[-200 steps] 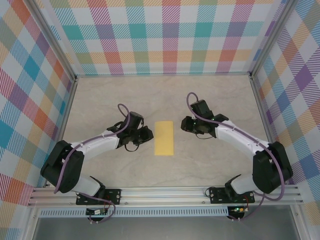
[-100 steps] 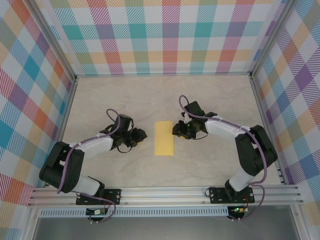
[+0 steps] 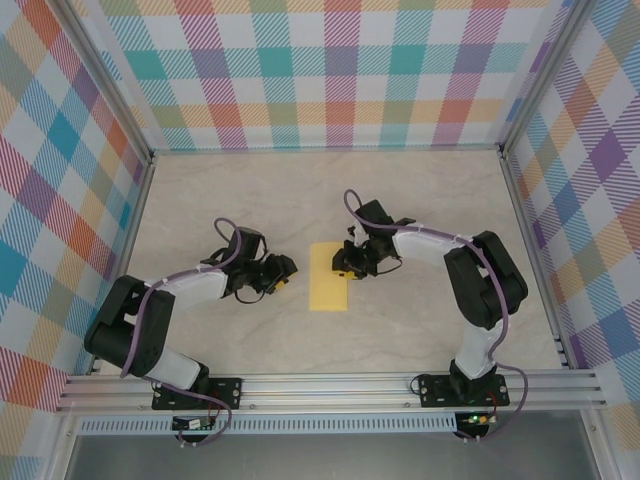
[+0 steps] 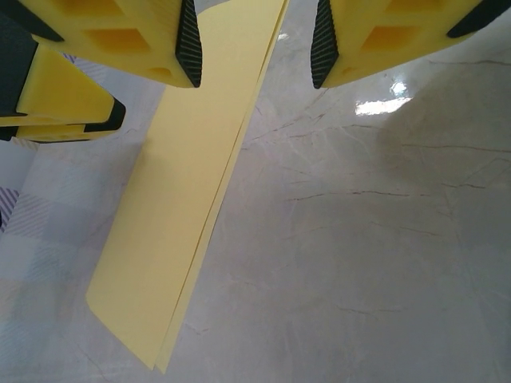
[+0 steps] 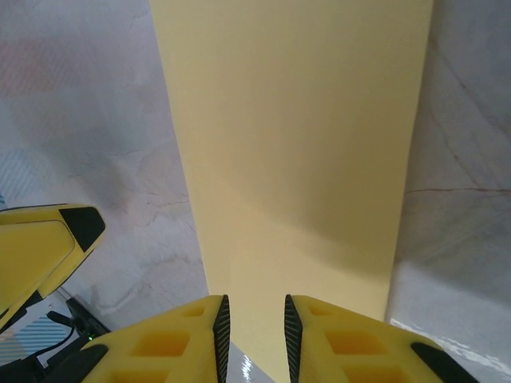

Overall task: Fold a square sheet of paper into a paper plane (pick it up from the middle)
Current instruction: Fold the triangle a second time at the center of the table.

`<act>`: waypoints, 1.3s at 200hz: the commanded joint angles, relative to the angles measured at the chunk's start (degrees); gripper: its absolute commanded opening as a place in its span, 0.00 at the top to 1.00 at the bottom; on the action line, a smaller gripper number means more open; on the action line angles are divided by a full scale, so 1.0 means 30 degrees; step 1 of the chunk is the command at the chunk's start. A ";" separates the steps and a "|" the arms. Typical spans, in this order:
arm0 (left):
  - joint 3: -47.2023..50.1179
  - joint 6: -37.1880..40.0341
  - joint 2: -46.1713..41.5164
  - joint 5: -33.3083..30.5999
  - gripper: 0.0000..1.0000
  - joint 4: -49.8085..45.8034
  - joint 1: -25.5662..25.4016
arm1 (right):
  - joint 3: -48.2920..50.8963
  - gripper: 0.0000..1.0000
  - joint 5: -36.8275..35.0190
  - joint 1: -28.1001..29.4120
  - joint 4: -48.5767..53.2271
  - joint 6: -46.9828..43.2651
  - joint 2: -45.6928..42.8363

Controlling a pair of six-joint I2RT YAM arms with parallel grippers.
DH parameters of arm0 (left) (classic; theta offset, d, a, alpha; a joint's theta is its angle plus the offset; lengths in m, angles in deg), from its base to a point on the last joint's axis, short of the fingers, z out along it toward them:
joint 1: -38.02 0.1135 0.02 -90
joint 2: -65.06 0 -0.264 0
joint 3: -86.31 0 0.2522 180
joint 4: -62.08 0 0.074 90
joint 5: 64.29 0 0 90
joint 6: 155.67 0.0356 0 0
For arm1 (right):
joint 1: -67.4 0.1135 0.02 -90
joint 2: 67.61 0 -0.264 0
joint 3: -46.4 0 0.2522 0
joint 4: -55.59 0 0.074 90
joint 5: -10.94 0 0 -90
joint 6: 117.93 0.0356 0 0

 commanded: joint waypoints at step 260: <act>-0.3832 0.0274 0.4976 0.1129 0.51 0.0697 -0.2322 | 0.1731 0.73 -0.1306 -0.0218 0.1132 -0.0396 0.1232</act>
